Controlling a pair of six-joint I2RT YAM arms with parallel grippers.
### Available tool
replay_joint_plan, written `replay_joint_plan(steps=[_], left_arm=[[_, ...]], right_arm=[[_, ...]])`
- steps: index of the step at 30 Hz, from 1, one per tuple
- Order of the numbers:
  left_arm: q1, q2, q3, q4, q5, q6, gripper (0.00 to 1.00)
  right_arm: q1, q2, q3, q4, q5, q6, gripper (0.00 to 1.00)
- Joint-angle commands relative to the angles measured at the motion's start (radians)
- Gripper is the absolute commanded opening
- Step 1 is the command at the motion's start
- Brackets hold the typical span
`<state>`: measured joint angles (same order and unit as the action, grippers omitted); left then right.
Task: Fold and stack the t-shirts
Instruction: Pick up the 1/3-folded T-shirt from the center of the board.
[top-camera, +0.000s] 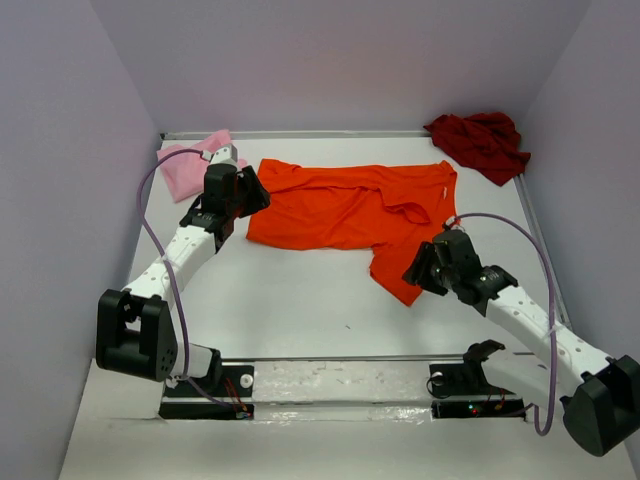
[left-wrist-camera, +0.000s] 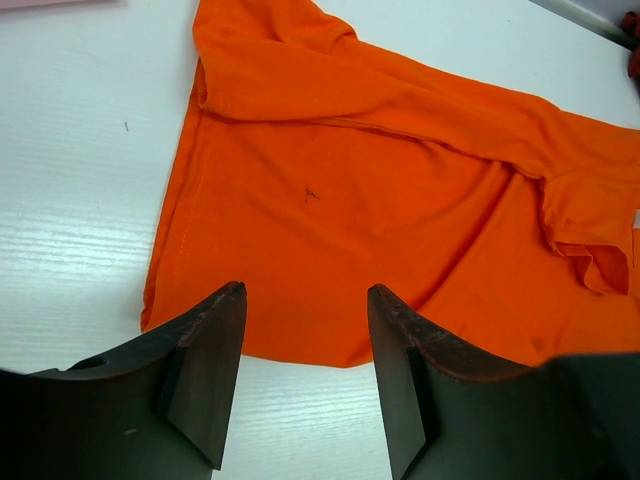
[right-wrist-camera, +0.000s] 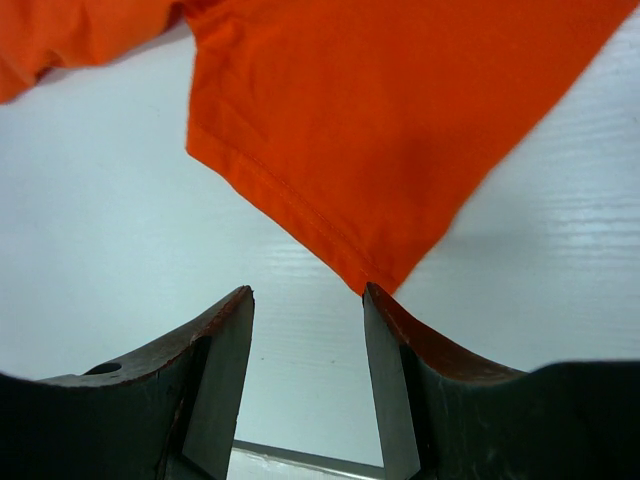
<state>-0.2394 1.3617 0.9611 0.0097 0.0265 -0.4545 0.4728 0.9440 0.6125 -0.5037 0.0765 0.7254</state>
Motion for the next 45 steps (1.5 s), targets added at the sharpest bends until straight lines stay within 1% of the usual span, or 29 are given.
replay_joint_plan(steps=[1, 7, 16, 23, 30, 35, 39, 40, 41, 42, 43, 44, 45], left_arm=[[0.011, -0.007, 0.008, 0.012, 0.012, 0.000, 0.61], [0.014, 0.000, 0.016, -0.002, -0.007, 0.011, 0.61], [0.015, 0.002, 0.016, -0.008, -0.016, 0.016, 0.61], [0.017, 0.000, 0.022, -0.008, -0.016, 0.019, 0.61], [0.031, 0.022, 0.028, -0.008, -0.016, 0.016, 0.61], [0.034, 0.025, 0.024, -0.008, -0.016, 0.014, 0.61], [0.037, 0.037, 0.025, -0.007, -0.016, 0.014, 0.61], [0.038, 0.040, 0.024, -0.008, -0.016, 0.014, 0.61], [0.038, 0.046, 0.025, -0.007, -0.016, 0.016, 0.61], [0.038, 0.054, 0.022, -0.008, -0.048, 0.014, 0.61], [0.038, 0.057, 0.018, -0.008, -0.053, 0.014, 0.61], [0.038, 0.062, 0.013, -0.008, -0.060, 0.013, 0.61], [0.038, 0.079, 0.008, -0.007, -0.066, 0.005, 0.61]], right_arm=[[0.009, -0.019, -0.017, -0.076, 0.026, 0.034, 0.54], [0.018, 0.051, -0.034, -0.065, 0.003, 0.049, 0.54], [0.018, 0.183, -0.014, 0.022, -0.029, 0.043, 0.54], [0.018, 0.213, -0.042, 0.051, -0.046, 0.043, 0.54], [0.027, 0.266, -0.086, 0.136, -0.133, 0.060, 0.52], [0.027, 0.266, -0.100, 0.145, -0.126, 0.057, 0.51], [0.027, 0.276, -0.108, 0.162, -0.138, 0.054, 0.42], [0.027, 0.279, -0.109, 0.165, -0.144, 0.054, 0.27], [0.027, 0.277, -0.111, 0.171, -0.150, 0.055, 0.17], [0.027, 0.276, -0.112, 0.175, -0.156, 0.057, 0.12], [0.027, 0.274, -0.115, 0.177, -0.158, 0.055, 0.03], [0.027, 0.271, -0.117, 0.177, -0.158, 0.055, 0.00], [0.027, 0.265, -0.119, 0.177, -0.158, 0.054, 0.00]])
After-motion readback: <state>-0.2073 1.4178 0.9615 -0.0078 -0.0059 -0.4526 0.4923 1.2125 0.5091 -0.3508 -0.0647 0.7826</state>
